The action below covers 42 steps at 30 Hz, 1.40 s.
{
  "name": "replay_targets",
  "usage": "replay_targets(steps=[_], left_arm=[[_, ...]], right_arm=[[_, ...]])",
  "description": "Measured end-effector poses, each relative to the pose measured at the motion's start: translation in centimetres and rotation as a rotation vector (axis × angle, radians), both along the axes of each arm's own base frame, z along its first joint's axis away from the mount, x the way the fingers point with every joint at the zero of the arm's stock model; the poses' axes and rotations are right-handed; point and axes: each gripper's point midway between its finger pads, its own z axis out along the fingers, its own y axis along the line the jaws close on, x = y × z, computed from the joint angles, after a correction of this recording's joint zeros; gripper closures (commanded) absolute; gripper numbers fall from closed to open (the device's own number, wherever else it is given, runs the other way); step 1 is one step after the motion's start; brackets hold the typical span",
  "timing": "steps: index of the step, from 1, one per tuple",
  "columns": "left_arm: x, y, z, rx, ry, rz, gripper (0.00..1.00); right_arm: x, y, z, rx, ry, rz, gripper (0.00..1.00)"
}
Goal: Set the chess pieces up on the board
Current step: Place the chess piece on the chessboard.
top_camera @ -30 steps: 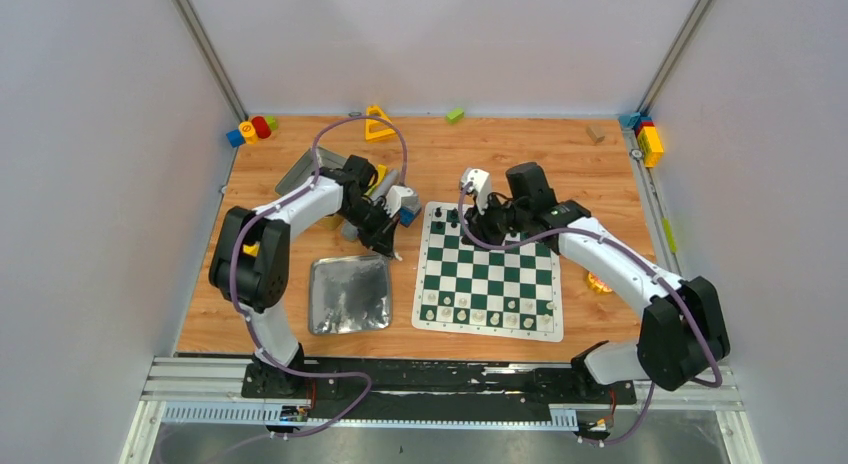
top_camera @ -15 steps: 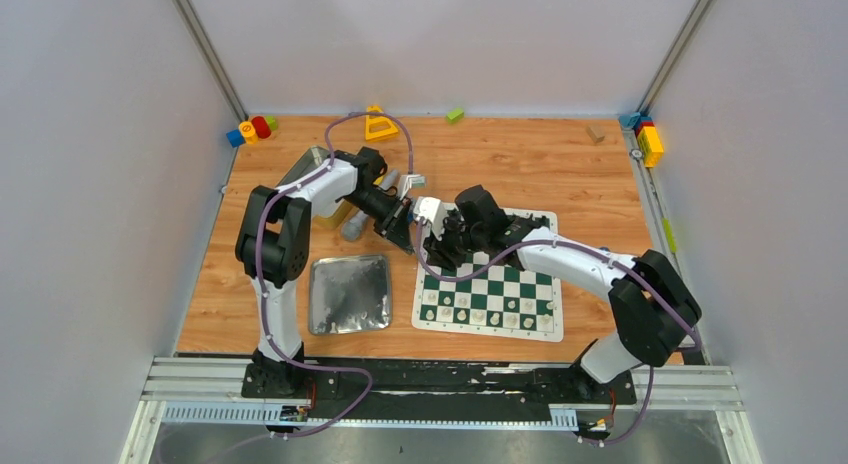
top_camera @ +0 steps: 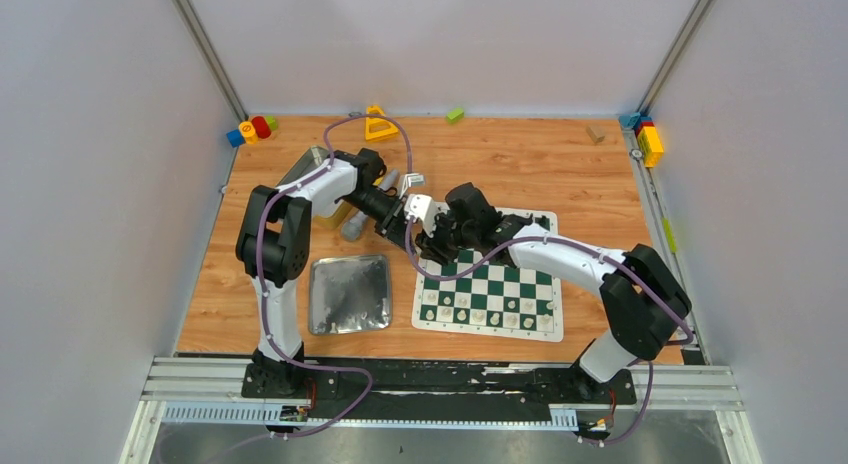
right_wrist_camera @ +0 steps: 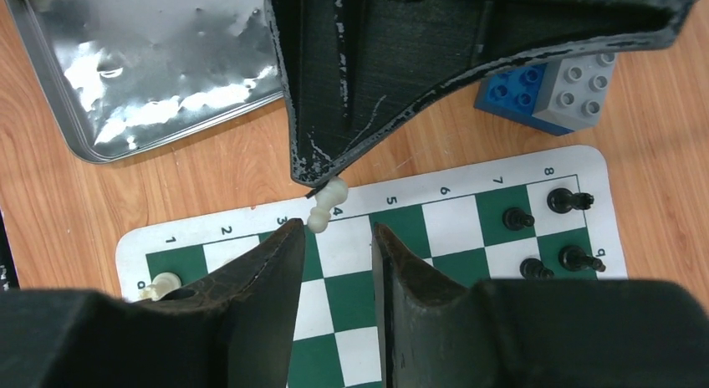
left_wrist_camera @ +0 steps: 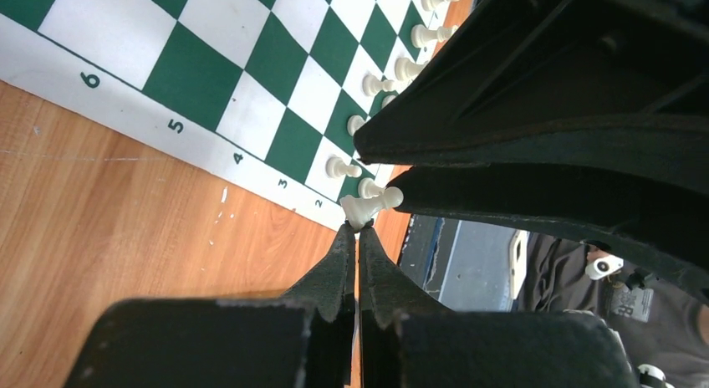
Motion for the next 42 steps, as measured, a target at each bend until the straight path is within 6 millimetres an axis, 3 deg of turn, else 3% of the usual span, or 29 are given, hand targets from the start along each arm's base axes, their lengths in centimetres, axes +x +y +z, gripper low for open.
replay_targets(steps=[6,22,27,36,39,42], left_arm=[[-0.1,-0.1,0.2,-0.014,0.009,0.003,1.0],[-0.1,-0.2,0.4,-0.019,0.016,0.004,1.0],[-0.1,-0.2,0.4,-0.018,0.018,0.004,0.99],[0.1,-0.1,0.2,-0.01,0.007,0.007,0.53],[0.2,0.0,-0.1,0.005,-0.009,0.008,0.43],[0.2,0.3,-0.2,0.021,-0.031,0.009,0.4]], right_arm=[[-0.6,0.6,-0.4,-0.013,-0.006,0.023,0.69],[-0.4,0.9,-0.4,-0.027,-0.026,0.028,0.99],[-0.5,0.9,-0.4,-0.028,-0.029,0.032,1.0],[-0.7,0.6,-0.6,-0.046,-0.026,0.041,1.0],[-1.0,0.1,-0.9,-0.07,-0.014,0.041,1.0],[-1.5,-0.4,-0.7,-0.083,-0.009,0.04,1.0]])
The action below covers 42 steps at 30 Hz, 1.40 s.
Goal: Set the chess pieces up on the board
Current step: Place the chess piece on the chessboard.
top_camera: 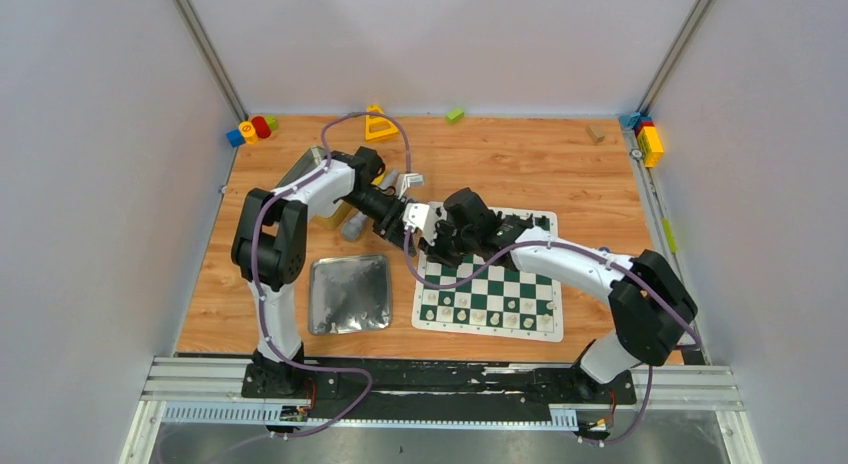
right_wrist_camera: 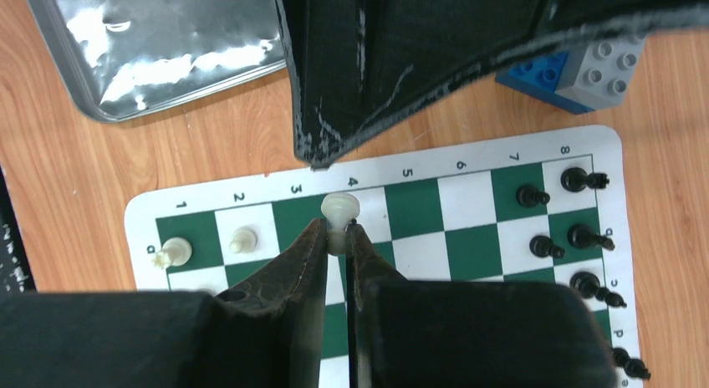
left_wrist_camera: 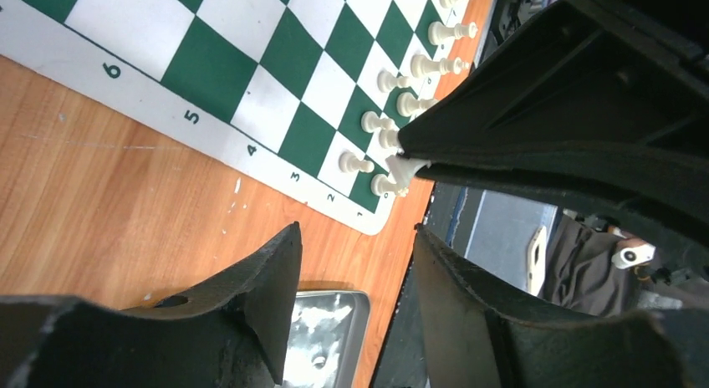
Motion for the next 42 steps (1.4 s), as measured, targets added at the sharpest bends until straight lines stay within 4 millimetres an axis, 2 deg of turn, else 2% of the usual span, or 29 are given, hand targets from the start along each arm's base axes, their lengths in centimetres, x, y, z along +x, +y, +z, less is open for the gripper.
replay_targets(steps=[8,14,21,24,30,42], left_arm=[[0.3,1.5,0.8,0.066,-0.129,0.015,0.38],[1.1,4.3,0.9,0.223,-0.296,0.077,0.32],[3.1,6.8,2.8,0.351,-0.494,0.158,0.22],[3.4,7.4,3.0,0.379,-0.53,0.174,0.2],[3.2,8.2,2.0,0.423,-0.526,0.178,0.18],[3.3,8.6,2.2,0.436,-0.545,0.186,0.18]], right_arm=[[-2.2,-3.6,1.1,-0.068,0.033,-0.007,1.0],[-5.2,-8.1,-0.8,-0.232,0.163,-0.005,1.0],[-7.8,-11.6,-2.4,-0.383,0.287,-0.01,1.0],[-8.3,-12.3,-3.5,-0.433,0.33,-0.011,1.0],[-8.5,-13.1,-5.6,-0.509,0.396,-0.015,0.99],[-7.4,-12.6,-6.7,-0.539,0.42,-0.024,0.98]])
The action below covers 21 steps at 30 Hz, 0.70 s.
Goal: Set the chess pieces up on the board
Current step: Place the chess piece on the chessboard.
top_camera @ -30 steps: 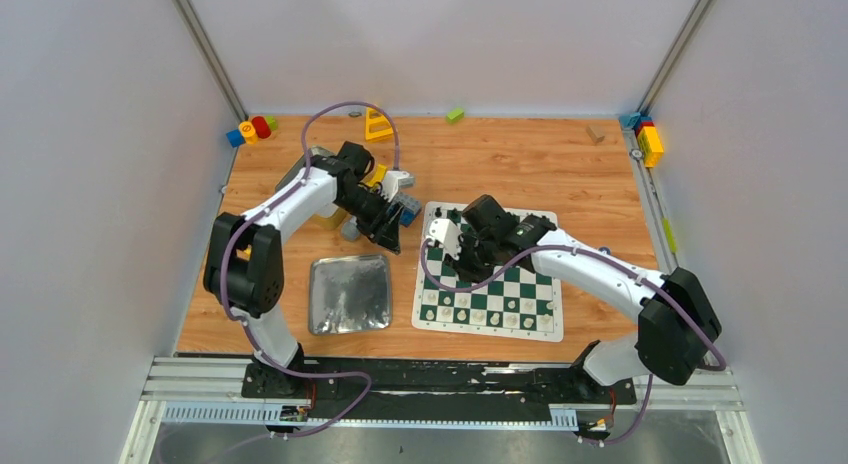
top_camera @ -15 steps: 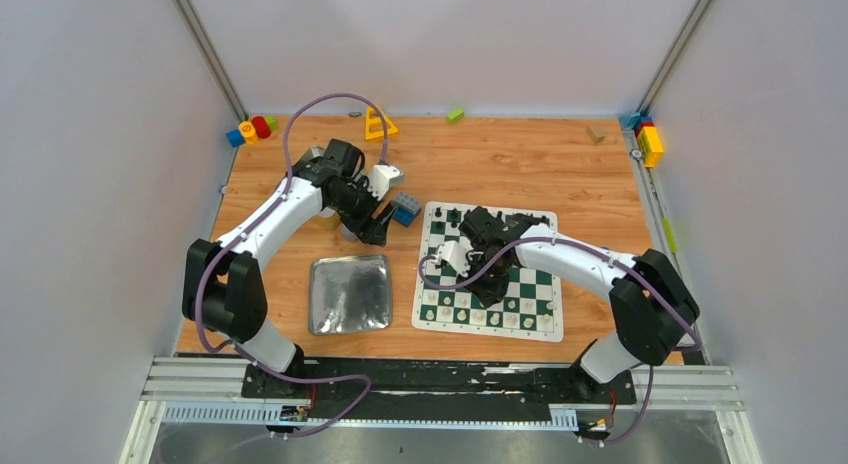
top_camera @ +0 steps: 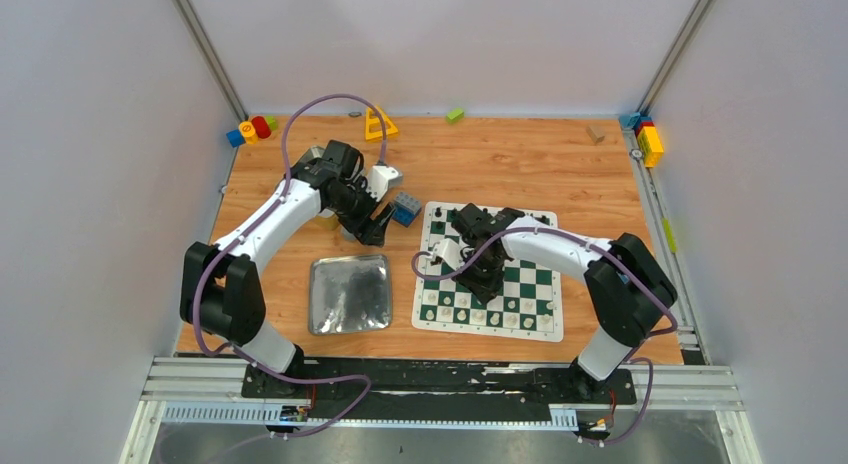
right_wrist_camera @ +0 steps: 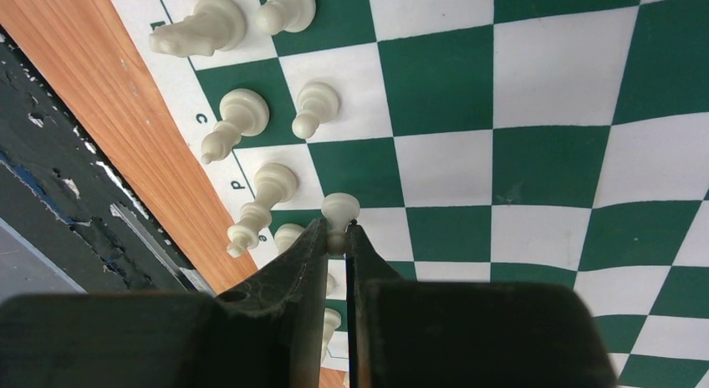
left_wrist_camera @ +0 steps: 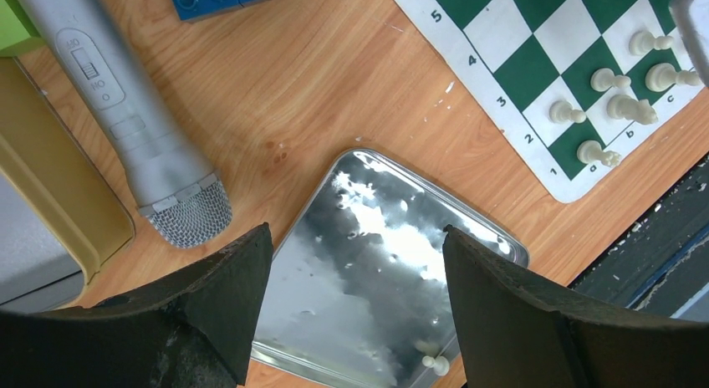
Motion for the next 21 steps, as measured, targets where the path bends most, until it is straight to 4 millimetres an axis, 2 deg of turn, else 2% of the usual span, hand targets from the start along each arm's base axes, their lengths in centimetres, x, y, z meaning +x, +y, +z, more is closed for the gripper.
replay_targets(steps=[21], left_arm=[[-0.2,0.3,-0.2,0.008,0.001,0.006,0.17]], right_arm=[[0.2,0.2,-1.4,-0.035,0.037,0.0,0.96]])
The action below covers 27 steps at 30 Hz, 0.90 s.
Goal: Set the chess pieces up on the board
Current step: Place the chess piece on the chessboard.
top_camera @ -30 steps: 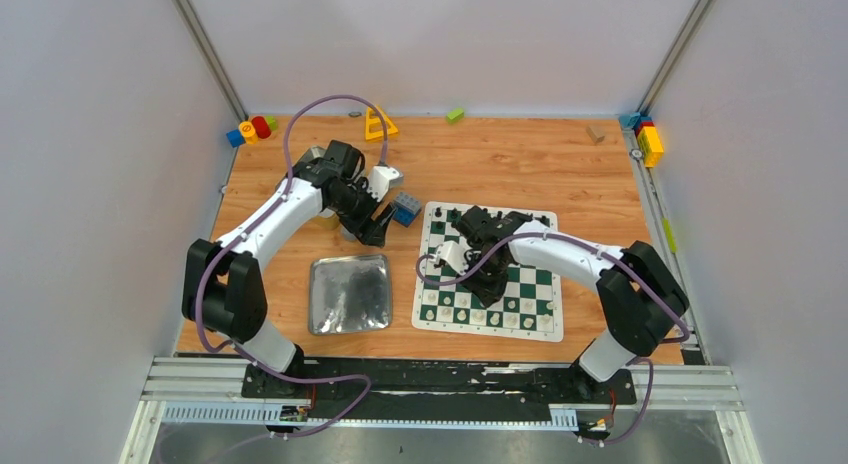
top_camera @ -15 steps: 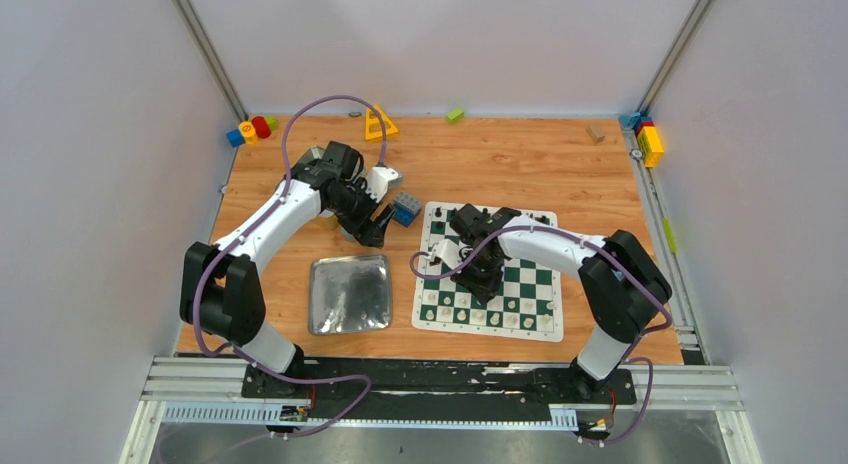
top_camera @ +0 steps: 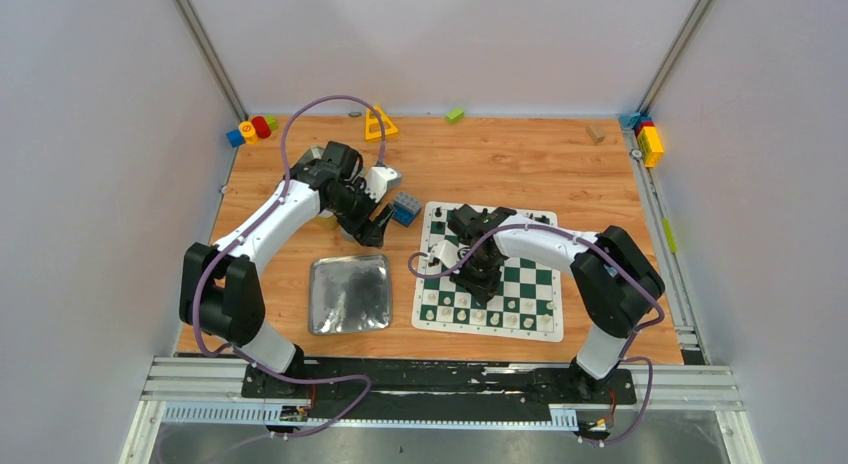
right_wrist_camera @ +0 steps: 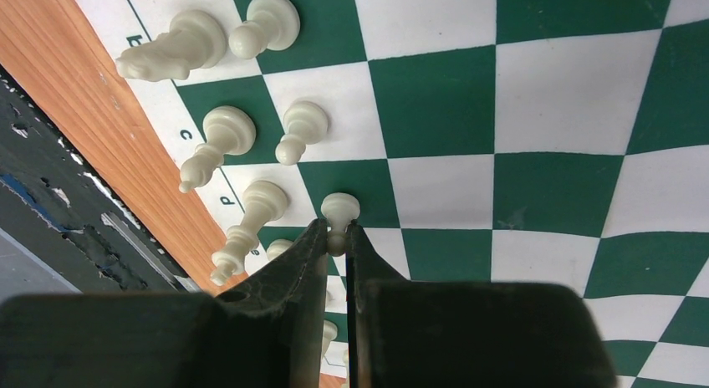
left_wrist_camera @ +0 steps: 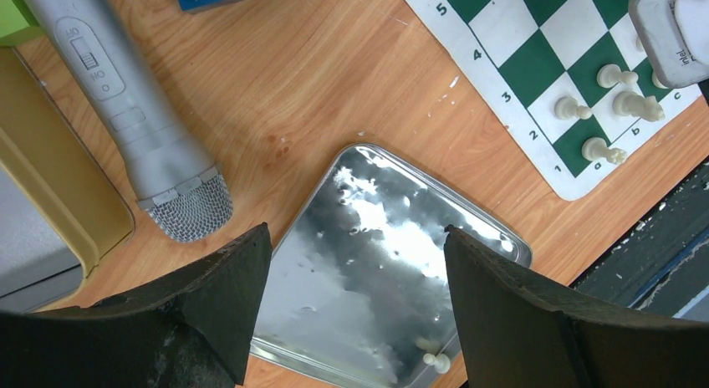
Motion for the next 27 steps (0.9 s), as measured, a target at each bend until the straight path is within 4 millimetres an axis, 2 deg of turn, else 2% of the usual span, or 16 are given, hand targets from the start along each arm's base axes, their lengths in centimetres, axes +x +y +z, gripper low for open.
replay_targets(steps=[12,21,27], left_arm=[[0.03,0.05,0.0,0.0,0.0,0.002,0.16],[0.03,0.05,0.0,0.0,0.0,0.002,0.16],[0.05,0.07,-0.03,0.002,-0.002,0.0,0.14]], right_arm=[[-0.03,0.02,-0.2,-0.004,0.007,0.0,0.87],[-0.02,0.17,-0.22,0.001,0.011,0.0,0.71],[0.19,0.33,-0.08,0.005,0.004,-0.001,0.64]])
